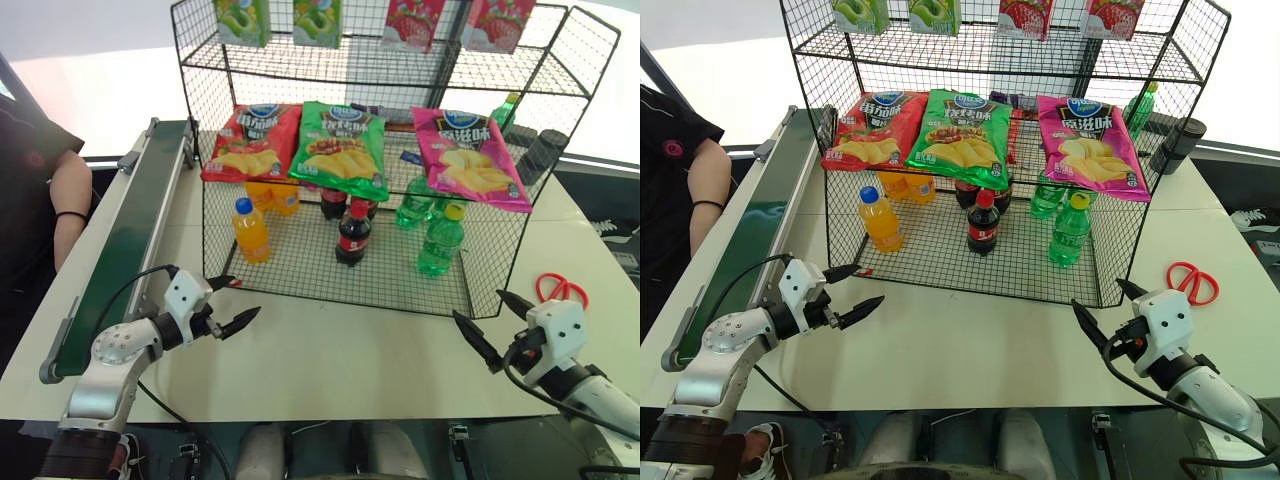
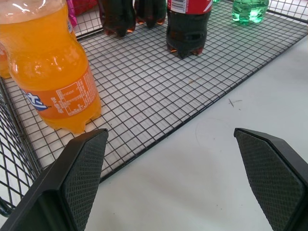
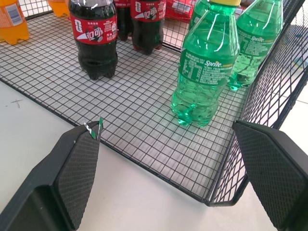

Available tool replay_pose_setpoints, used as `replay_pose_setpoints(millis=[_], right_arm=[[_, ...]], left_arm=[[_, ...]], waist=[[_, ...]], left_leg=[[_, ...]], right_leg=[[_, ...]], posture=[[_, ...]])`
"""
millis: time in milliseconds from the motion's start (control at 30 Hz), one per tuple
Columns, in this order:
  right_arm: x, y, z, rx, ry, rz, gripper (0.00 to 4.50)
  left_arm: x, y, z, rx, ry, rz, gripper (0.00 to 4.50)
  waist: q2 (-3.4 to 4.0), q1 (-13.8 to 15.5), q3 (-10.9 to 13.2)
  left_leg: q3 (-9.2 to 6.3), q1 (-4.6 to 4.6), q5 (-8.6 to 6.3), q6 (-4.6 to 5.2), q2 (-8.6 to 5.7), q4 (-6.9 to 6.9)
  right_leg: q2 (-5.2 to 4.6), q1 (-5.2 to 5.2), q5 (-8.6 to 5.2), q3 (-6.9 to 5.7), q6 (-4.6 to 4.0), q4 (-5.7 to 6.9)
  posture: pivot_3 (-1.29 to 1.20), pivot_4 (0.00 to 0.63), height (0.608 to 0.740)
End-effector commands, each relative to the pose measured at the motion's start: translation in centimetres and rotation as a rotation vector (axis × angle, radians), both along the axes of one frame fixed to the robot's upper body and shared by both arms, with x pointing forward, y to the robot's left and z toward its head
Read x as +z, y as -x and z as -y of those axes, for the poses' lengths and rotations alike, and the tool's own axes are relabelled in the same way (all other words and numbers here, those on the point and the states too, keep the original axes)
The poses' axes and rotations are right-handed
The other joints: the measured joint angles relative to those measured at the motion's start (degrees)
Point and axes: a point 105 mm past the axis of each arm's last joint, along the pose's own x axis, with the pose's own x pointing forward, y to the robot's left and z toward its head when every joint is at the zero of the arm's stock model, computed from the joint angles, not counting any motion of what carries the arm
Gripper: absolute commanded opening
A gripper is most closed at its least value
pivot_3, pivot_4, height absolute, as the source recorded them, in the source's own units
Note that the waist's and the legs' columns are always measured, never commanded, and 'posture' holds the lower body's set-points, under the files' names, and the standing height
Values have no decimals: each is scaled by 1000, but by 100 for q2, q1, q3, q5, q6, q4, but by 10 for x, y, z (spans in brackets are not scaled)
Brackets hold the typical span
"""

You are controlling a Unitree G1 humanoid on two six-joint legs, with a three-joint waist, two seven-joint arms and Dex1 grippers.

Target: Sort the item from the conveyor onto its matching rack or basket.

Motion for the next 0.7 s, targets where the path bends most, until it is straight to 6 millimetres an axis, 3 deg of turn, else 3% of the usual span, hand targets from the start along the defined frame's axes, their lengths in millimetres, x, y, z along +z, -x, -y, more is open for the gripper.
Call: replay_pose_setpoints(millis=[33,700], right_arm=[[10,-1,0,0,14,48,4490],[11,-3,-3,14,13,50,4490]], left_arm=[[13,-2,1,-3,-4,63,4500],[5,-2,0,15,3,66,4500]], waist=[[0,0,0],[0,0,0]], left_leg=[[0,0,0,0,0,0],[2,1,0,0,0,-1]], right_leg=[[0,0,0,0,0,0],[-1,0,0,0,0,0]], posture=[[0,150,740],[0,150,740]])
